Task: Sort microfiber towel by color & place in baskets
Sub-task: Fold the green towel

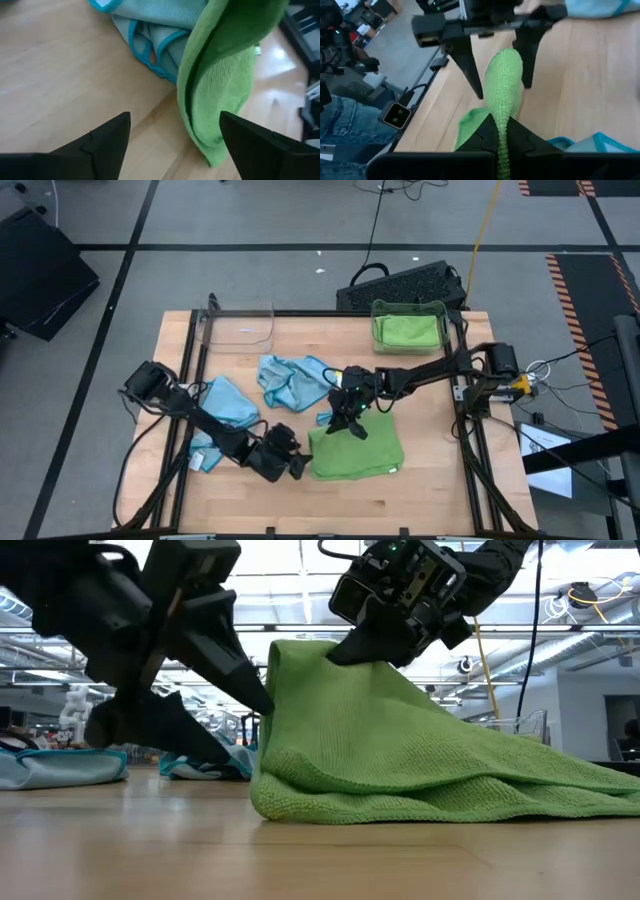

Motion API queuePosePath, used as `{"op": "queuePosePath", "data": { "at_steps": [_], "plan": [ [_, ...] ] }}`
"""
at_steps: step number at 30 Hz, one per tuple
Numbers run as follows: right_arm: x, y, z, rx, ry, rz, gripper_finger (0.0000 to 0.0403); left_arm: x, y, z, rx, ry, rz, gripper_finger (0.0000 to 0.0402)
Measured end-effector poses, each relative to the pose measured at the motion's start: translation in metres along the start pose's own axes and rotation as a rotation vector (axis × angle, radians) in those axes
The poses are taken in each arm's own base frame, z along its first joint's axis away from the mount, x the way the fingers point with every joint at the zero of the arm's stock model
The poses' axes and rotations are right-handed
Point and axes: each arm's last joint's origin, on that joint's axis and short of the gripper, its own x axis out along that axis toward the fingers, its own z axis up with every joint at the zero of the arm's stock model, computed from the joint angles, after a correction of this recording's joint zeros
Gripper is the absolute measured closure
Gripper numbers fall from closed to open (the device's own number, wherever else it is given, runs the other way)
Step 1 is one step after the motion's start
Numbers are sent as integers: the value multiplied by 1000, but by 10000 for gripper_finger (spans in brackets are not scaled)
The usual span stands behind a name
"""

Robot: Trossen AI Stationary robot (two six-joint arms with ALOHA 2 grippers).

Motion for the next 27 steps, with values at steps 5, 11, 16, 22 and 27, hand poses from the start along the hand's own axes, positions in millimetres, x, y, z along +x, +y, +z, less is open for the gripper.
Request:
{"op": "queuePosePath", "data": {
  "at_steps": [5, 11, 16, 22, 27],
  "plan": [
    [-8, -6, 4, 1, -23, -22, 403, 1, 0, 1, -4, -39, -76, 98],
    [-18, -17, 7, 19, -45, -57, 403, 11, 5, 0, 54, -41, -64, 115],
    [-23, -23, 8, 34, -53, -75, 403, 29, 11, -5, 4, -46, -81, 117],
    [-24, -25, 8, 37, -55, -80, 403, 45, 4, -10, -78, -34, -248, 133],
    [-24, -25, 8, 37, -55, -80, 403, 47, 4, -12, -81, -40, -265, 197]
  ]
}}
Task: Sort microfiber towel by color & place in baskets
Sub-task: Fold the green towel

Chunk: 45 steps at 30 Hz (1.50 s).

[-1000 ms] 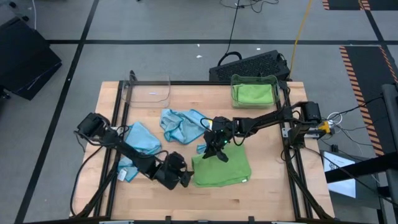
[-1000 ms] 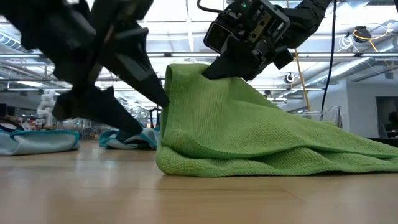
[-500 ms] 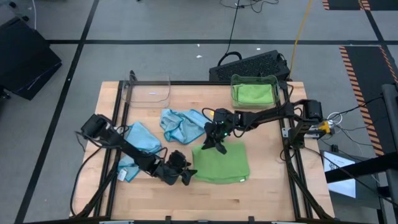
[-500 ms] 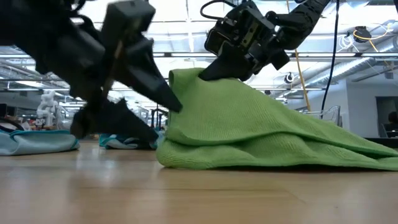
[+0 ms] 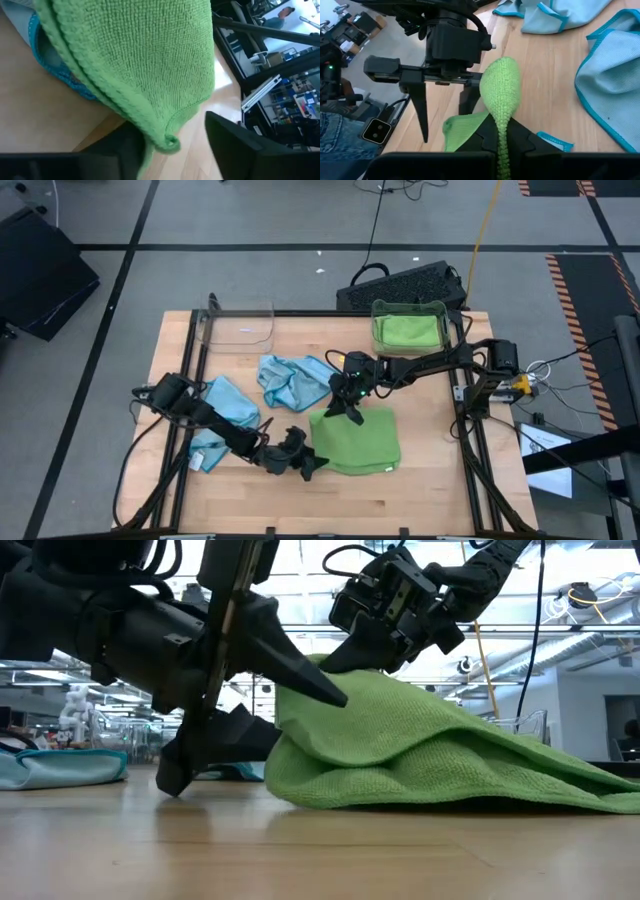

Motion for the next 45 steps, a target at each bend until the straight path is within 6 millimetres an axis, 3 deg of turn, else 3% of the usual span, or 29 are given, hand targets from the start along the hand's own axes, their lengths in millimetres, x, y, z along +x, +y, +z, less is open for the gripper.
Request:
{"op": "queuePosePath", "data": {
  "at_steps": [12, 20, 26, 35, 38, 45],
  "plan": [
    [-1, 1, 0, 7, 4, 1, 403, -1, 1, -5, -41, 52, 3, 390],
    [-21, 20, 12, -9, -4, 6, 403, -22, -12, 10, 1, 135, 61, 396],
    [-44, 42, 27, -34, -61, -19, 403, -62, -38, 52, 84, 122, 73, 398],
    [-76, 89, 49, 57, -249, -81, 403, -111, -65, 114, 213, 156, -152, 399],
    [-74, 111, 58, 84, -291, -63, 403, -125, -71, 130, 250, 166, -246, 399],
    [-40, 156, 78, 233, -326, -56, 403, -155, -90, 169, 312, 133, -427, 399]
  ]
}}
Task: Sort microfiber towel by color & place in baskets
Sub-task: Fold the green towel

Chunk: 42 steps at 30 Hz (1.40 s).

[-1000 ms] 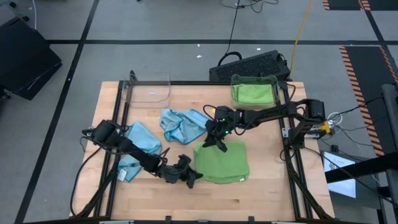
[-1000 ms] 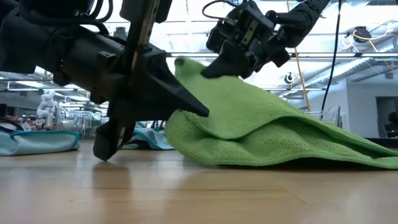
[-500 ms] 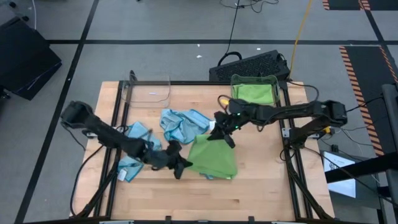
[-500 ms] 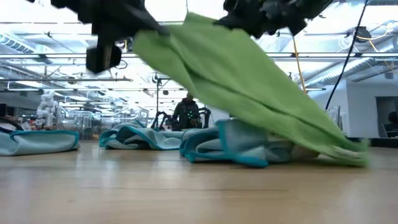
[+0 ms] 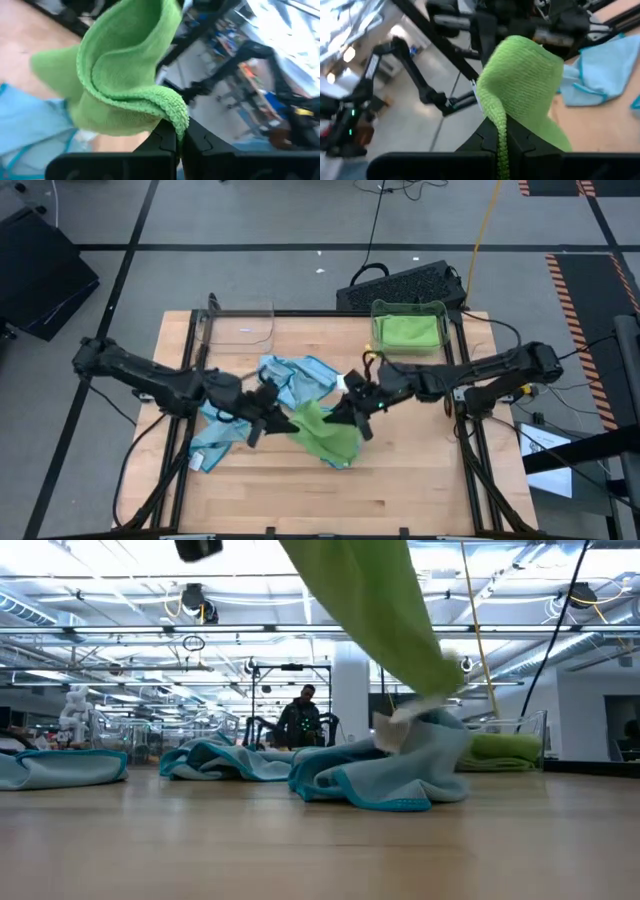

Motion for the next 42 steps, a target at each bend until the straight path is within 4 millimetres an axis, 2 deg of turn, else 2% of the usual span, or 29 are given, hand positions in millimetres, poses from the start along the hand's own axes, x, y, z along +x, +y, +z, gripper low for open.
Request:
{"op": "queuePosePath", "data": {
  "at_steps": [5, 11, 13, 15, 20, 25, 28, 34, 42],
  "plan": [
    [5, 35, 0, 221, -5, -1, 403, -13, -19, 11, -29, 148, -180, 399],
    [-3, 67, -1, 439, 30, 68, 403, -20, -41, 16, -35, 302, -389, 399],
    [-6, 72, -1, 474, 33, 83, 403, -21, -44, 19, 16, 302, -412, 399],
    [-6, 70, -2, 458, 43, 64, 403, -21, -38, 21, 73, 294, -382, 399],
    [-4, 36, 1, 391, 88, -134, 403, -23, -11, 24, 150, 293, -180, 399],
    [-8, -12, -1, 350, 114, -311, 403, -32, 22, 24, 206, 302, 177, 391],
    [-11, -44, -9, 347, 113, -393, 403, -35, 38, 27, 253, 303, 313, 392],
    [-20, -98, -28, 377, 60, -468, 403, -29, 74, 23, 220, 330, 412, 393],
    [-29, -131, -50, 341, -29, -476, 403, -8, 105, 16, 249, 414, 444, 396]
  ]
}}
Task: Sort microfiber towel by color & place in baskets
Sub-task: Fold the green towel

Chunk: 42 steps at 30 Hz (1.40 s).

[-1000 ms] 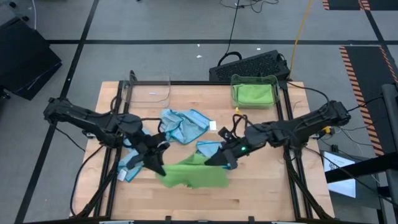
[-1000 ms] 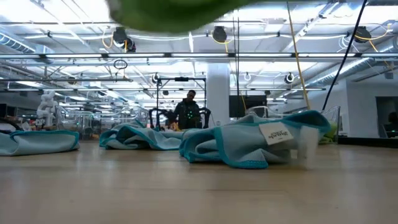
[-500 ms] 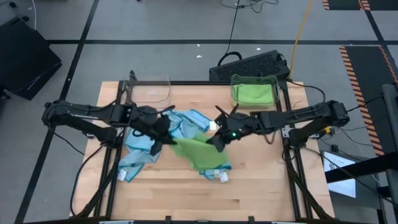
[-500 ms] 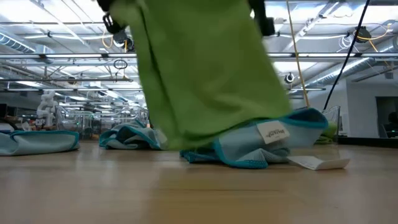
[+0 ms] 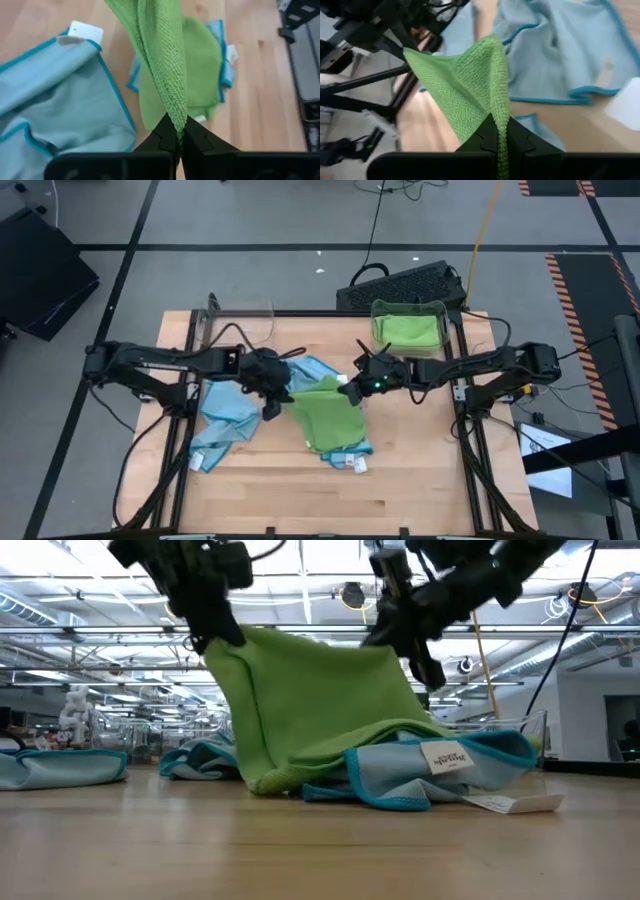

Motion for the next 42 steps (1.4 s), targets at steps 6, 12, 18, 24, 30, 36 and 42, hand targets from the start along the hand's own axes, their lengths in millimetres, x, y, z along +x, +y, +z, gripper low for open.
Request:
{"op": "queuePosePath", "data": {
  "at_steps": [6, 12, 18, 24, 30, 36, 42],
  "plan": [
    [1, -26, -8, -13, -20, -95, 399, 22, 14, 8, -11, -41, 47, 394],
    [-1, -48, -15, -35, 2, -159, 390, 58, 29, 5, -34, 5, 51, 392],
    [-2, -64, -39, -55, 93, -180, 388, 79, 33, 0, -43, 41, 38, 397],
    [-5, -60, -54, -153, 145, -153, 346, 84, 27, 1, -21, 18, 13, 391],
    [-18, -50, -32, -219, 80, -65, 243, 84, 26, 0, -19, 25, 7, 396],
    [-22, -42, 12, -311, 37, -18, 191, 86, 20, 0, 4, 18, -4, 397],
    [9, -52, 59, -352, 133, 83, 188, 87, 13, 0, 23, 7, -9, 394]
  ]
}}
